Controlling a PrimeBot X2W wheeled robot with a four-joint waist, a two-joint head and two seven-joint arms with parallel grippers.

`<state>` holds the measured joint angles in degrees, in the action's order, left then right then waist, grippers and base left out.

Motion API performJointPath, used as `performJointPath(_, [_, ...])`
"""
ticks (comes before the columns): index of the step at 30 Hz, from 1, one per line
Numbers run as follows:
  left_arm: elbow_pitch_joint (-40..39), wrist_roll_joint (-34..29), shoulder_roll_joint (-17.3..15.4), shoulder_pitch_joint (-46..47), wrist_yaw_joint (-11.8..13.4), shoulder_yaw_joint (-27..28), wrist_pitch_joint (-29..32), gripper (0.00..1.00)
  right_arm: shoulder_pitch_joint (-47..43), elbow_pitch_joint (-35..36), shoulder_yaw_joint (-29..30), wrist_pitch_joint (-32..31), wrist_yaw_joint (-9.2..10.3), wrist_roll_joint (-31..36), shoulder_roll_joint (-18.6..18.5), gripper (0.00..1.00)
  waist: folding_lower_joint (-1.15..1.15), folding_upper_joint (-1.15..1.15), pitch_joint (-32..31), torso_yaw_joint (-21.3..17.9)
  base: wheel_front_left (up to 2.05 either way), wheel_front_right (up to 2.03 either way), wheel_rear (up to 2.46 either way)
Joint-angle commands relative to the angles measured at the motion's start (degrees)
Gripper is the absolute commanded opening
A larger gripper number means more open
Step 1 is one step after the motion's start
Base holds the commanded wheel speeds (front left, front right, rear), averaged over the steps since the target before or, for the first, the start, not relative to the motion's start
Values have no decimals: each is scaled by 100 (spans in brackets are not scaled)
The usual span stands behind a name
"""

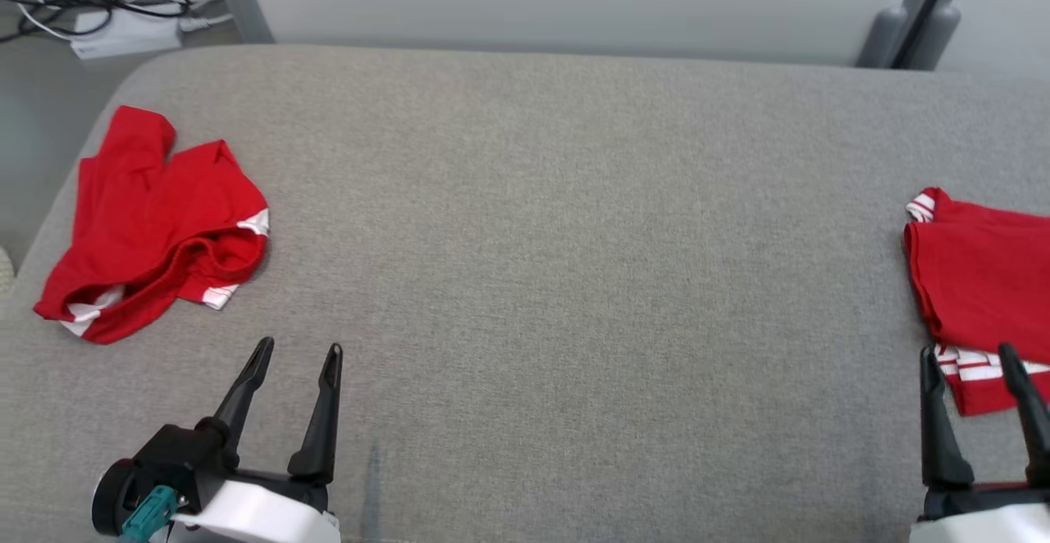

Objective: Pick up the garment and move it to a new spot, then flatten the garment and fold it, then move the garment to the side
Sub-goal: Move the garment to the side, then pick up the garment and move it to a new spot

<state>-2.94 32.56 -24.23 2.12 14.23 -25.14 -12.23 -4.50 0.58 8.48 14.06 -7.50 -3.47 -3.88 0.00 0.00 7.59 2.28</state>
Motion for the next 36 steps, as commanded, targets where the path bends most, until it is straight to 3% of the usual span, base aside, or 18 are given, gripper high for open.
performJointPath(1, [-78, 81, -121, 79, 2, 257, -87, 100, -98, 240, -176, -56, 1, 29, -41, 100, 0, 0, -184, 123, 0, 0, 0])
performJointPath(23, [4, 169, -193, -75, 62, 325, -83, 100, -626, 463, -222, -181, 1, -117, 99, 100, 0, 0, -373, 87, 0, 0, 0])
performJointPath(29, [30, 178, -157, -40, 166, 375, -88, 100, -600, 485, -240, -180, 1, -121, 100, 100, 0, 0, -365, 443, 0, 0, 0])
performJointPath(36, [75, 223, -40, -115, 346, 520, -149, 100, -513, 575, -341, -293, 1, -24, 100, 100, 0, 0, -399, 1251, 0, 0, 0])
